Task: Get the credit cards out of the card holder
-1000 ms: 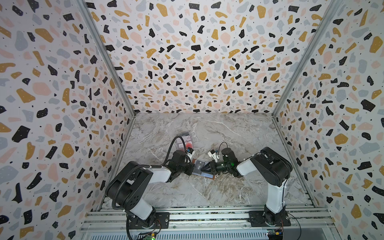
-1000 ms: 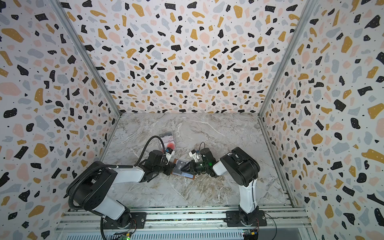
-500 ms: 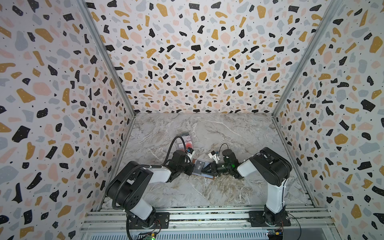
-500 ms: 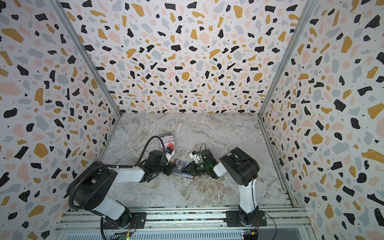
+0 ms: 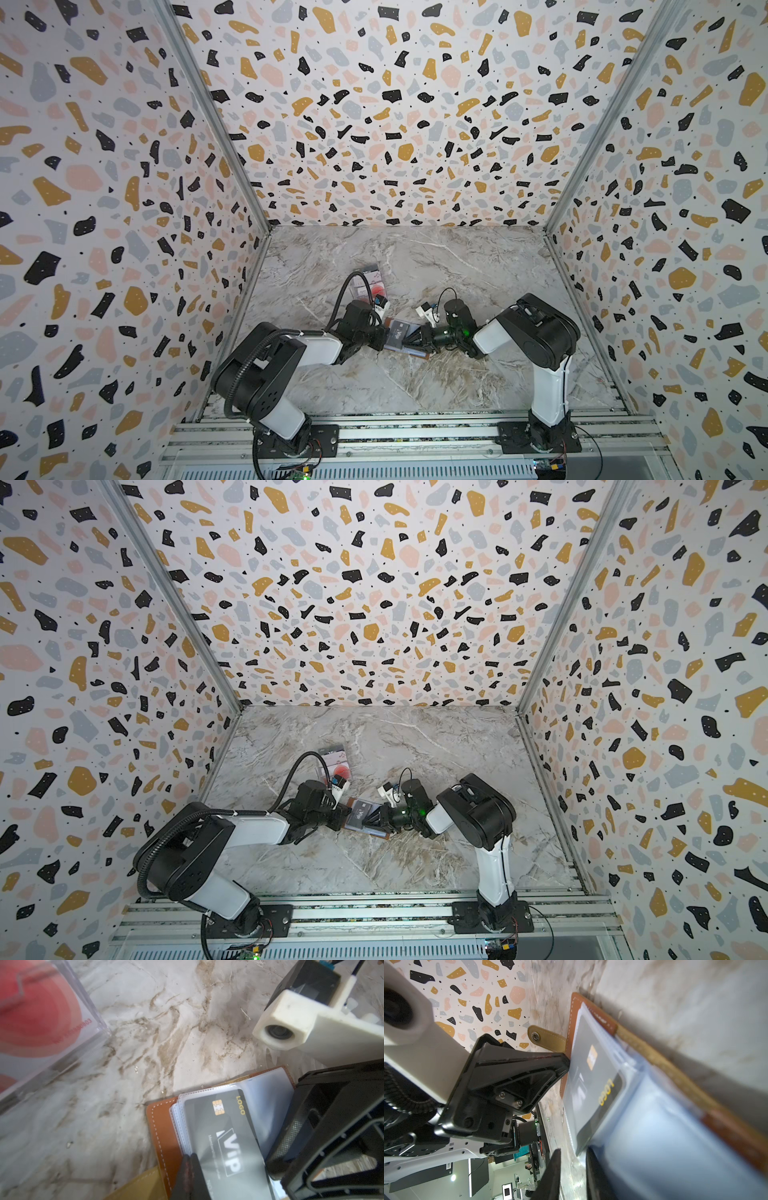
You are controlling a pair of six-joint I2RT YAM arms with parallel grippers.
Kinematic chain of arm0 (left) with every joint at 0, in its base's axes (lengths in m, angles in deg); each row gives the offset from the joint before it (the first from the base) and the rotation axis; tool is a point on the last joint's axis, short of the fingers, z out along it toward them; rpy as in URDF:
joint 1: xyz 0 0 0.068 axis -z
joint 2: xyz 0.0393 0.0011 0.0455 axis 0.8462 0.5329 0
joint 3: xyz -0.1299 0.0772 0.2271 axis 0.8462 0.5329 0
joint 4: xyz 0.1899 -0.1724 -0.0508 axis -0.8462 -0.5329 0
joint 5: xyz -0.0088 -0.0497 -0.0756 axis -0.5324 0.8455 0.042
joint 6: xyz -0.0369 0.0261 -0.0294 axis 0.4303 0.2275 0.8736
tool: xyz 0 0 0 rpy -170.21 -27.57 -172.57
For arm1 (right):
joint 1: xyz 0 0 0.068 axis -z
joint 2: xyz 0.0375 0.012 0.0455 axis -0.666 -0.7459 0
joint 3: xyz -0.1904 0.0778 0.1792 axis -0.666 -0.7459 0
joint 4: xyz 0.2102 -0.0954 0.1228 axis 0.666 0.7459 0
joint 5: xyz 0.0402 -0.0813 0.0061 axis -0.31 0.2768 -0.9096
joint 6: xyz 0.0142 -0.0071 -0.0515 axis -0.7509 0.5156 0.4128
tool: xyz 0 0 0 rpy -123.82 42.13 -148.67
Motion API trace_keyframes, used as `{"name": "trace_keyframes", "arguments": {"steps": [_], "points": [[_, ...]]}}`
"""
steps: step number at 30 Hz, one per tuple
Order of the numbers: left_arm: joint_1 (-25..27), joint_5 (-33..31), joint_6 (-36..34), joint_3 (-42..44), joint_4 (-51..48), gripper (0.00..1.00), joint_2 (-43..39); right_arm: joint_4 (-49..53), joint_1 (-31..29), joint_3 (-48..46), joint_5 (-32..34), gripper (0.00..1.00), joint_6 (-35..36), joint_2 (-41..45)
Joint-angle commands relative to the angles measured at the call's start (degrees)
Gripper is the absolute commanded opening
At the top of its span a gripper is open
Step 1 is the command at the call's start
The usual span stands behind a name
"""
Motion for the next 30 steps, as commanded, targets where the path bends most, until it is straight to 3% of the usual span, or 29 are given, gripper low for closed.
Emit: {"name": "trace_keyframes", "arguments": {"steps": [1,19,30], "points": [[0.13,0.79,-0.22,0.44,-4.18,0.0,1.86,-2.15,-0.26,1.1,-0.64,0.23,-0.47,-1.03],[0.13,1.42,-0.11,0.13,-4.76,0.0,1.75,-5.01,0.55,1.44,-0.85,0.2,0.78,-0.83],[0.56,6.56,1.89,1.89,-5.92,0.0,-1.8,7.07,3.83,6.0,-1.16,0.2,8.36,-0.62]]}}
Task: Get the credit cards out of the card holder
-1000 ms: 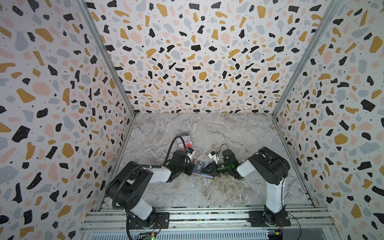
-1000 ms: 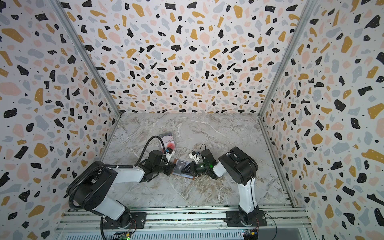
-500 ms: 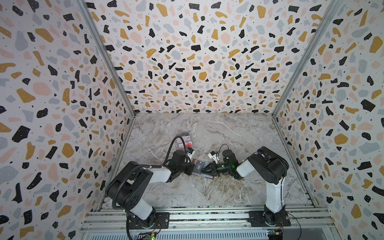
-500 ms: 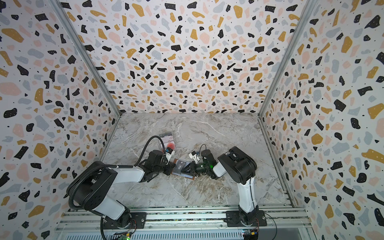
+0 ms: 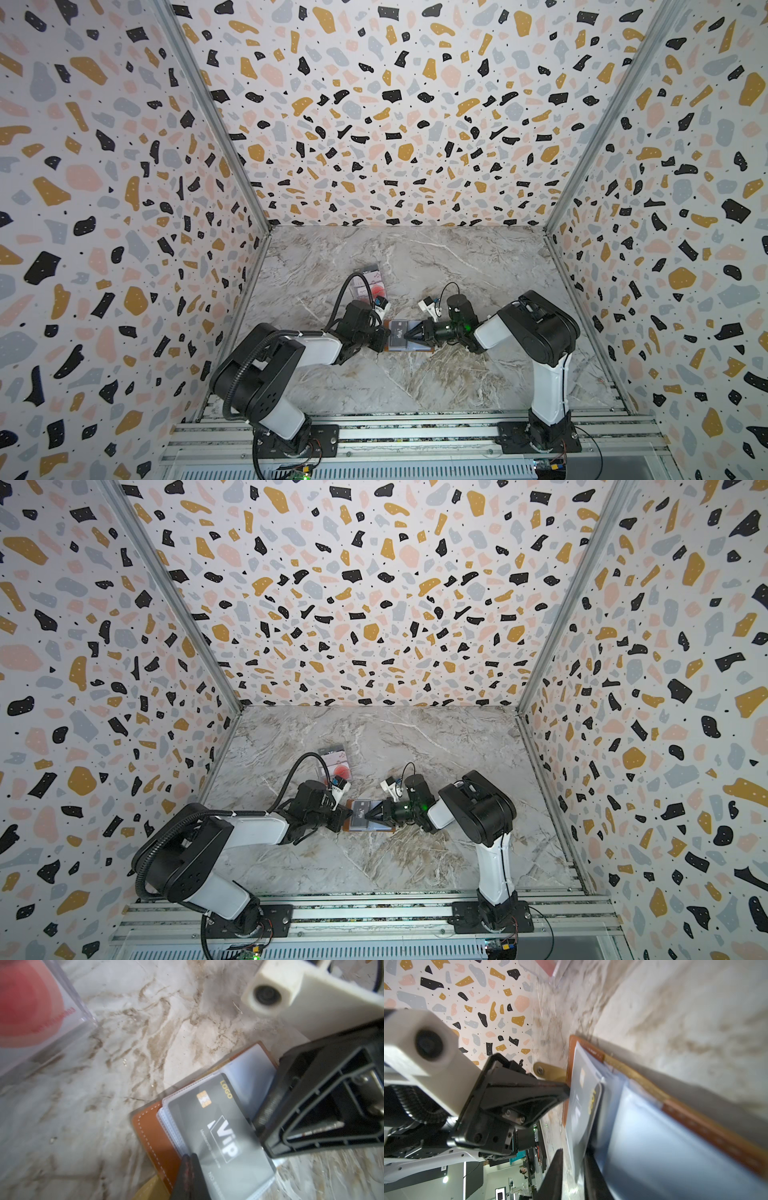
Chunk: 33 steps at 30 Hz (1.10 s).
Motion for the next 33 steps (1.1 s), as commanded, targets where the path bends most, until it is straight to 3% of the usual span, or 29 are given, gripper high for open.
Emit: {"name": "trace_keyframes", "arguments": {"steps": [1,14,21,33], "points": [[0.79,3.55,1.15,2.07,-4.06,0.0,-1.12,5.63,0.52,3.5,-0.22,0.2,4.53,-0.1],[1.58,1.73,1.94,2.22,-4.24,0.0,-0.96,8.18,1.05,5.47,-4.53,0.2,6.61,-1.82],[1.58,0.97,2.33,2.12,-4.26,0.0,-0.61,16.58,1.11,8.81,-8.96,0.21,13.42,-2.81],[1.58,0.53,2.36,1.77,-4.52,0.01,-0.13,25.68,0.52,14.01,-9.76,0.21,18.78,-4.37]]}}
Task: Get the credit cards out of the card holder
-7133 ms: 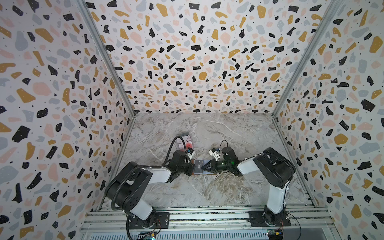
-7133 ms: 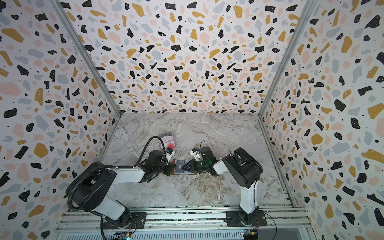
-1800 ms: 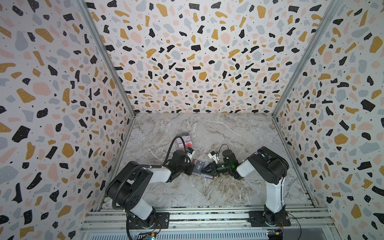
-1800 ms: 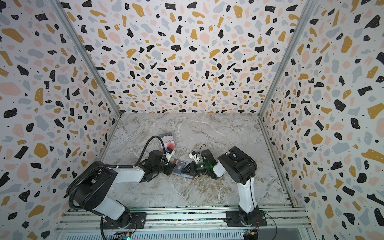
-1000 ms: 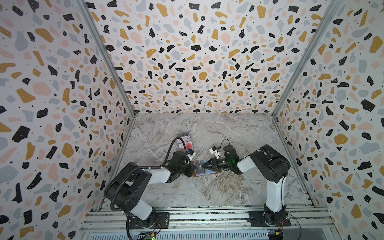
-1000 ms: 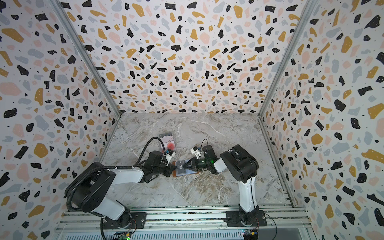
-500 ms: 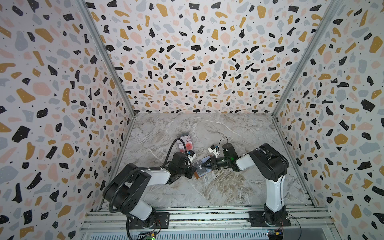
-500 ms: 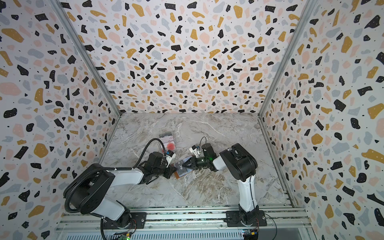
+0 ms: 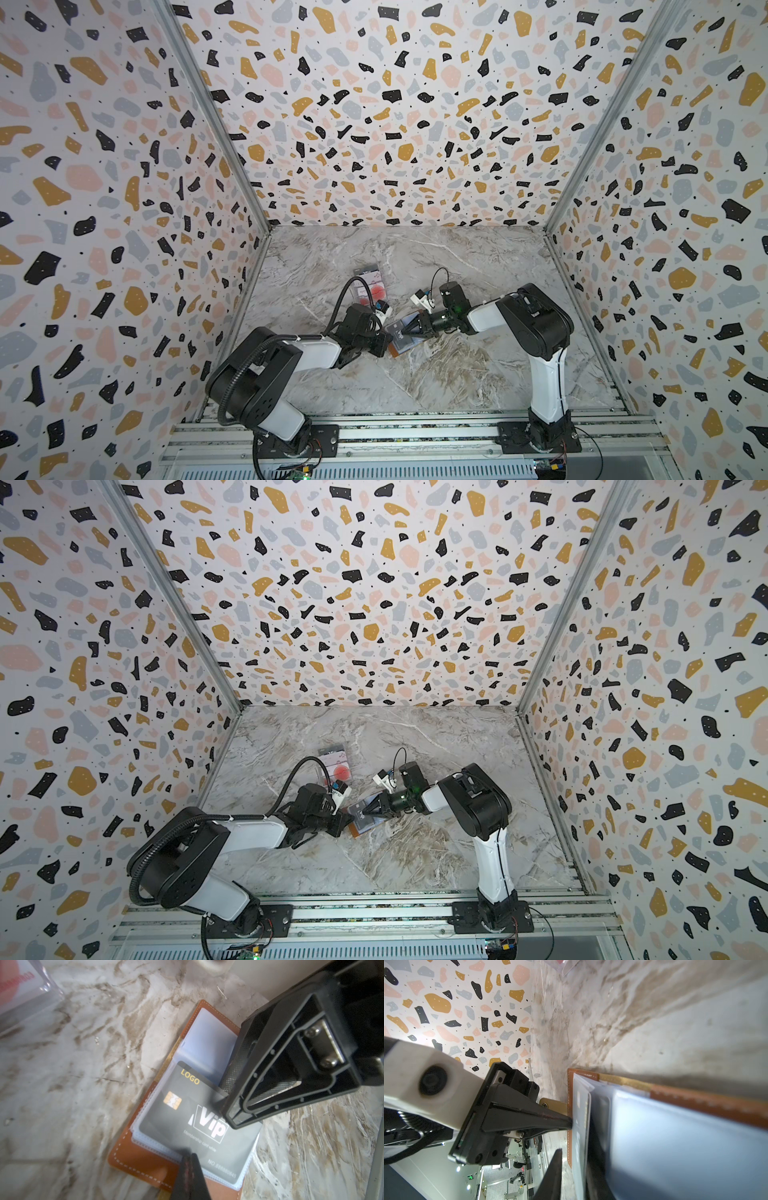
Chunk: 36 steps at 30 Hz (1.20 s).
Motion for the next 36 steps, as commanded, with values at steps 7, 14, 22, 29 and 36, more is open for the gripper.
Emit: {"name": "trace_keyframes", "arguments": {"steps": [7,14,22,29,36], "points": [[0.47,-1.66,0.21,0.59,-3.73,0.01,1.15,16.64,-0.98,6.31,-0.82,0.21,12.37,-0.58],[0.47,-2.23,0.43,0.61,-3.82,0.01,1.12,21.94,-1.95,9.88,-0.89,0.21,15.47,-1.61],[0.47,-3.37,0.65,0.61,-4.09,0.01,1.03,22.85,-2.29,9.86,-3.49,0.19,16.68,-1.57],[0.47,-4.01,0.83,0.52,-4.09,0.02,1.03,23.66,-2.36,10.67,-4.4,0.21,16.86,-2.21],[0.47,-4.43,0.91,0.52,-4.09,0.02,1.05,26.18,-2.79,12.33,-4.07,0.26,17.97,-2.79]]}}
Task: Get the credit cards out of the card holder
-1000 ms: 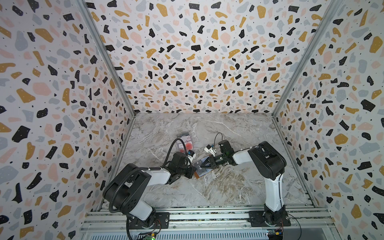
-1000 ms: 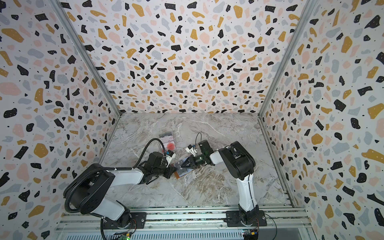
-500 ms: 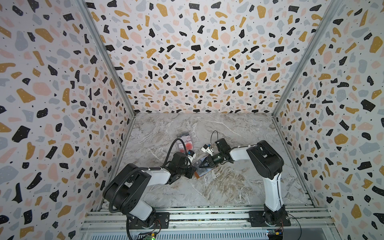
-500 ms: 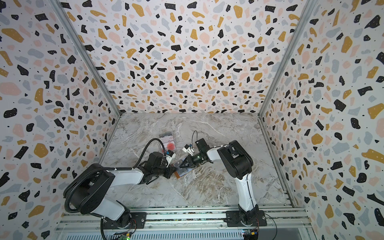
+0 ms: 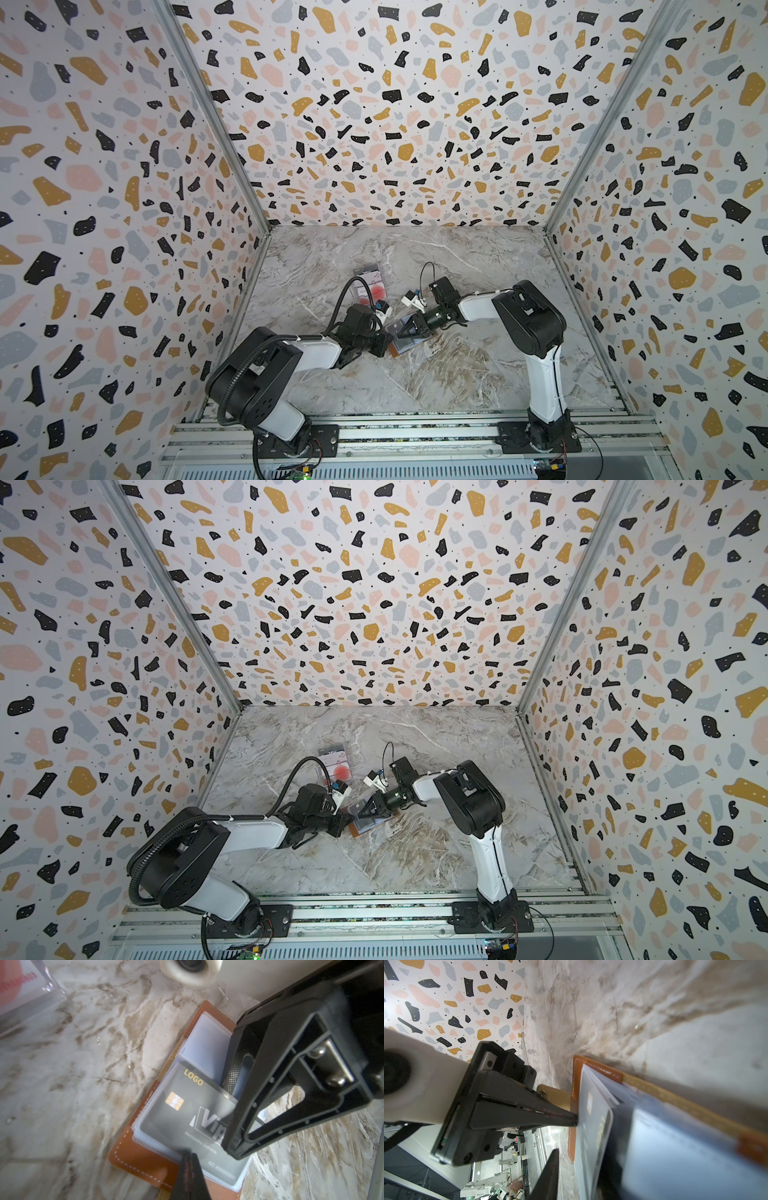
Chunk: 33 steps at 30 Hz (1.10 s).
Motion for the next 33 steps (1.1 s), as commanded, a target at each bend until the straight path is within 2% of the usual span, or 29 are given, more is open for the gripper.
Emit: {"name": "trace_keyframes", "arguments": {"steps": [1,13,27,33], "points": [[0.16,-2.96,0.54,0.52,-4.11,0.02,1.11,2.9,-1.15,1.57,-0.84,0.26,1.92,-0.05],[0.2,-4.01,0.66,-0.23,-5.95,0.01,2.24,-1.77,0.64,-0.39,-5.35,0.22,-0.3,2.31],[0.47,-4.55,0.63,-0.71,-6.49,0.0,2.85,-1.89,2.9,-2.38,-5.87,0.2,0.57,3.17],[0.47,-3.76,0.25,-0.52,-4.85,0.0,0.0,-3.52,2.77,-2.64,-5.93,0.2,-0.58,2.23]]}}
